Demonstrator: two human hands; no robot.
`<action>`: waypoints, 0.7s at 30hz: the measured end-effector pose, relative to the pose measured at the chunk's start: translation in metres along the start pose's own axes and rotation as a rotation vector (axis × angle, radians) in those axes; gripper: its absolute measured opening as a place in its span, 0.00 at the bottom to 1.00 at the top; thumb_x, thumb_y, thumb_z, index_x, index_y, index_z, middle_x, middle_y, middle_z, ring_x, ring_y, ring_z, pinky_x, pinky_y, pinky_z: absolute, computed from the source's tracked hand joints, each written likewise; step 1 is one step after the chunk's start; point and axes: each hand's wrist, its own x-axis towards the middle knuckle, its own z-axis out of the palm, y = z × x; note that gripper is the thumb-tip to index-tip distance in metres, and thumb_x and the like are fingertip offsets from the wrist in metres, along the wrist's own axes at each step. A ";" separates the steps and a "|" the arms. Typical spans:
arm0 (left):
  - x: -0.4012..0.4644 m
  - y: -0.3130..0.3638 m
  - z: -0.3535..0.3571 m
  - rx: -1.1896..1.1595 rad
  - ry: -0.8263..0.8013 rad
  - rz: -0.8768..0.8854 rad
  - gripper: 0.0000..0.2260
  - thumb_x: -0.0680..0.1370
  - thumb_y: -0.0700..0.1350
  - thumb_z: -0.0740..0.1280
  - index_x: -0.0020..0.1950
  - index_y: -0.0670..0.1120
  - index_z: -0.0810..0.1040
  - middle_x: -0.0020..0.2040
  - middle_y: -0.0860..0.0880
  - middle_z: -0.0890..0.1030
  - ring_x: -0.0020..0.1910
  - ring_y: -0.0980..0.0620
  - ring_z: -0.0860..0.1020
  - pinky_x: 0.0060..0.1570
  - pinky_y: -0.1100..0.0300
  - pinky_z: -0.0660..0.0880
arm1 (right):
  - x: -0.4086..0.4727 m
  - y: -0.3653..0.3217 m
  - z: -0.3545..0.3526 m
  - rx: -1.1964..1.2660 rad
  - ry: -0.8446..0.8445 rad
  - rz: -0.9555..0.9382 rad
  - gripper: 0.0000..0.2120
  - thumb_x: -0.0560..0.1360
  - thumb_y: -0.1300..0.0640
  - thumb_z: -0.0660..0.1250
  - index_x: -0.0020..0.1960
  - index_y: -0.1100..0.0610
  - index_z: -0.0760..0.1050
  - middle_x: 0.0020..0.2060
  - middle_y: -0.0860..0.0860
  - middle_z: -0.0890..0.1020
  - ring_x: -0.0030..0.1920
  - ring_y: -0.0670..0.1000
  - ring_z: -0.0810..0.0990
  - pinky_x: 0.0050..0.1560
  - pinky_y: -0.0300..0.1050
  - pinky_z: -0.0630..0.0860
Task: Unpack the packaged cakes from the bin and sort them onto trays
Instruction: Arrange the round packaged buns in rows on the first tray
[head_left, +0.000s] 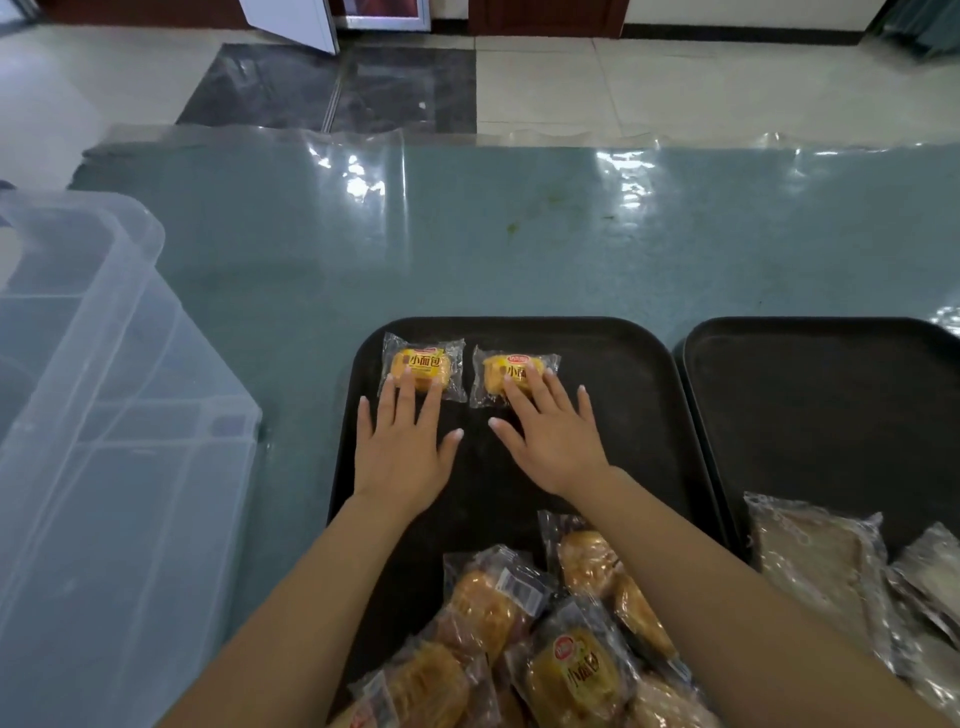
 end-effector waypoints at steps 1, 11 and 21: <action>0.005 0.000 0.002 0.005 -0.005 0.007 0.29 0.80 0.61 0.47 0.78 0.52 0.45 0.78 0.44 0.43 0.77 0.45 0.41 0.74 0.43 0.43 | 0.005 0.000 0.001 -0.005 0.009 -0.004 0.30 0.80 0.36 0.42 0.78 0.46 0.44 0.78 0.50 0.43 0.77 0.53 0.40 0.74 0.62 0.41; 0.021 0.000 0.009 0.002 -0.026 -0.009 0.30 0.80 0.61 0.48 0.78 0.52 0.44 0.78 0.43 0.44 0.77 0.44 0.44 0.73 0.44 0.44 | 0.017 0.005 -0.004 0.004 0.090 -0.070 0.27 0.82 0.42 0.46 0.78 0.46 0.43 0.78 0.50 0.44 0.77 0.53 0.40 0.75 0.59 0.42; -0.062 0.032 -0.011 -0.239 -0.157 0.258 0.28 0.80 0.63 0.47 0.77 0.56 0.45 0.78 0.52 0.45 0.75 0.56 0.41 0.72 0.54 0.39 | -0.110 0.060 -0.005 0.087 -0.039 -0.122 0.27 0.79 0.37 0.40 0.76 0.42 0.45 0.77 0.44 0.48 0.76 0.45 0.42 0.76 0.48 0.41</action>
